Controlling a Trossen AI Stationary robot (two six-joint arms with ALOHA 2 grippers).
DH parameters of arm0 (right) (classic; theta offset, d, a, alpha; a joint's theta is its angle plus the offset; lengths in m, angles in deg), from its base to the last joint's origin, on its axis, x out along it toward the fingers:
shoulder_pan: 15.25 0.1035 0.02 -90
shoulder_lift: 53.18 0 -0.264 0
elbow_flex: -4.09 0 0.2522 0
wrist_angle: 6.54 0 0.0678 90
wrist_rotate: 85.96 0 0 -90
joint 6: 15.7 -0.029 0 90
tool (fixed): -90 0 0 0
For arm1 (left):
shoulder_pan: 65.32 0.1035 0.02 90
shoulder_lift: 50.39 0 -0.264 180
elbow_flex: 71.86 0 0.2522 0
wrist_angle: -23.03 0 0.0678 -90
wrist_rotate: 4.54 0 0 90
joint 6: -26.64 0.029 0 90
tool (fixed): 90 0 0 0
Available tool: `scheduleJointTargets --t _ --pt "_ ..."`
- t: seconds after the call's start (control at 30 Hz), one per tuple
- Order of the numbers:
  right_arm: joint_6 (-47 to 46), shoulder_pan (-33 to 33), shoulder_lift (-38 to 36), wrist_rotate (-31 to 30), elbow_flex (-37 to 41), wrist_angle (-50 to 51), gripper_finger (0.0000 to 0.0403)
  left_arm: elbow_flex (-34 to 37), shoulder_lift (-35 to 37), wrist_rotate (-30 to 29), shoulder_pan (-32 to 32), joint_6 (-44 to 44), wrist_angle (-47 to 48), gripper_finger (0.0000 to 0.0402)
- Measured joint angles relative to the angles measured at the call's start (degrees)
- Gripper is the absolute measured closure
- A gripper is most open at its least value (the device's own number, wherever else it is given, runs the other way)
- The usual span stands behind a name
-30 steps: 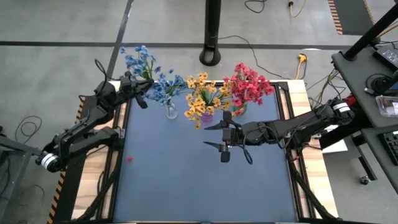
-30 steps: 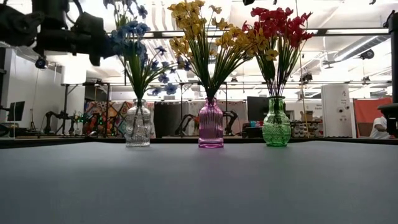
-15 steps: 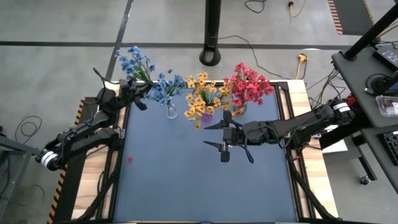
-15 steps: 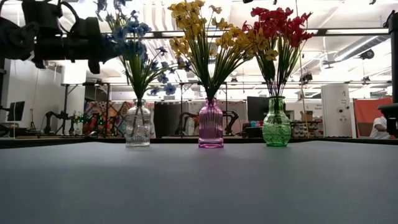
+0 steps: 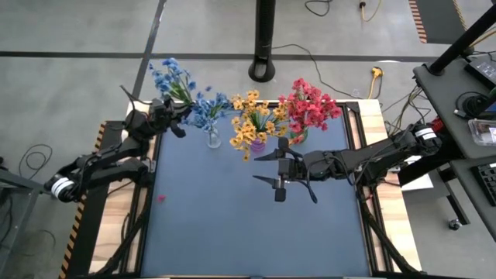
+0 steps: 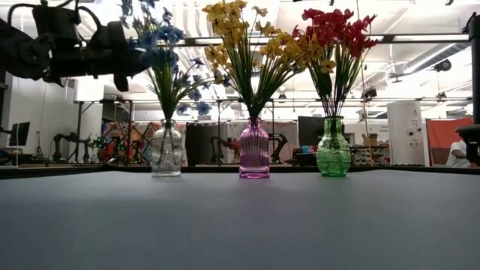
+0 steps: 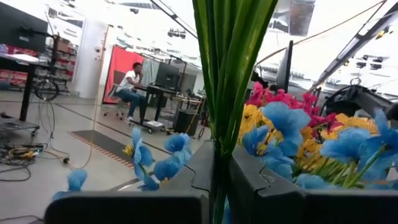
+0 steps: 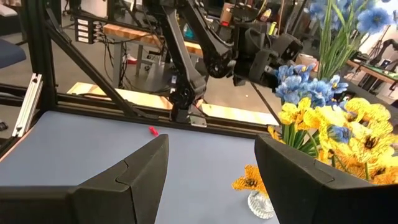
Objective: Sort flowers into vase by color
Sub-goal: Put the blue flowers into the transparent vase
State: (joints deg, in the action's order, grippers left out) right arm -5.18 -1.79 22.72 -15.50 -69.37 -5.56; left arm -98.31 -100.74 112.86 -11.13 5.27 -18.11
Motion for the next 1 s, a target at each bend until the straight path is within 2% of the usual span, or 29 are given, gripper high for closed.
scheduleJointTargets --t 0.6,1.0 --pt "0.0 -0.6 0.1 0.0 0.0 0.0 0.0172 1.9 -1.1 0.2 -0.3 -0.4 1.0 0.0397" --pt "0.0 -0.9 0.2 0.0 0.0 -1.2 0.0172 2.0 -1.1 0.1 -2.7 2.0 0.1 0.0397"
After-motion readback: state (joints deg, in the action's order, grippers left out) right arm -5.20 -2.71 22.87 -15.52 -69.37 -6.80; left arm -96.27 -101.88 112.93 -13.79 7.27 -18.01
